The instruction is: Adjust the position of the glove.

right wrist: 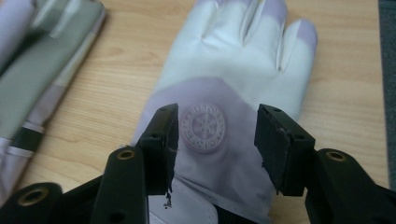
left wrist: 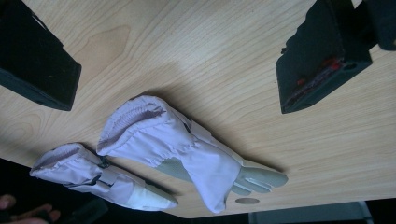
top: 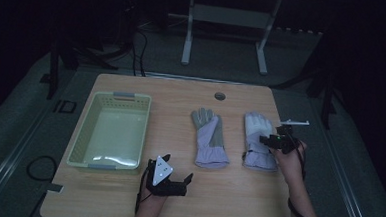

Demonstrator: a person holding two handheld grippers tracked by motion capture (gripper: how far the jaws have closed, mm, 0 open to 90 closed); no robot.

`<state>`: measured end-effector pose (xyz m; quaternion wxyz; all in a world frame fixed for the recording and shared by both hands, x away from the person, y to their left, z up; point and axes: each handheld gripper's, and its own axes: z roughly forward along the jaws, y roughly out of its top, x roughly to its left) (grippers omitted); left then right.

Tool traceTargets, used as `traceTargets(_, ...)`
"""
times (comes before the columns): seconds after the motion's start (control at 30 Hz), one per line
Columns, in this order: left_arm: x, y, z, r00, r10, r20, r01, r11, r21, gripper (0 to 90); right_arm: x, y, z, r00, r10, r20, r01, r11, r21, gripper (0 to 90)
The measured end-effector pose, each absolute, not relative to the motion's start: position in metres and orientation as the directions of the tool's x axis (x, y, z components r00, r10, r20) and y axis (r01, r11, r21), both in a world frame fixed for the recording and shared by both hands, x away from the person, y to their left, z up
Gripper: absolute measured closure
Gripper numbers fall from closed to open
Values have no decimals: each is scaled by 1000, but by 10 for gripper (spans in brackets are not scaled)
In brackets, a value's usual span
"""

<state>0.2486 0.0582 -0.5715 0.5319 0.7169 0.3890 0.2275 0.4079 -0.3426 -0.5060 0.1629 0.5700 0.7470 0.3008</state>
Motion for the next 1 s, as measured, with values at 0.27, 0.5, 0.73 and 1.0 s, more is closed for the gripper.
traceTargets(0.27,248,58,-571,594,800,-86,315,-132,940,2,404,-339,-532,-293,954,55,754,196,627,485)
traceTargets(0.5,248,58,-571,591,802,-85,316,-133,940,2,400,-335,-537,-325,944,55,734,216,644,619)
traceTargets(0.73,249,58,-571,590,802,-88,319,-131,939,2,396,-331,-534,-320,947,35,727,222,650,760)
traceTargets(1.0,249,59,-571,590,802,-92,321,-128,938,2,393,-338,-515,-287,956,57,725,178,665,791)
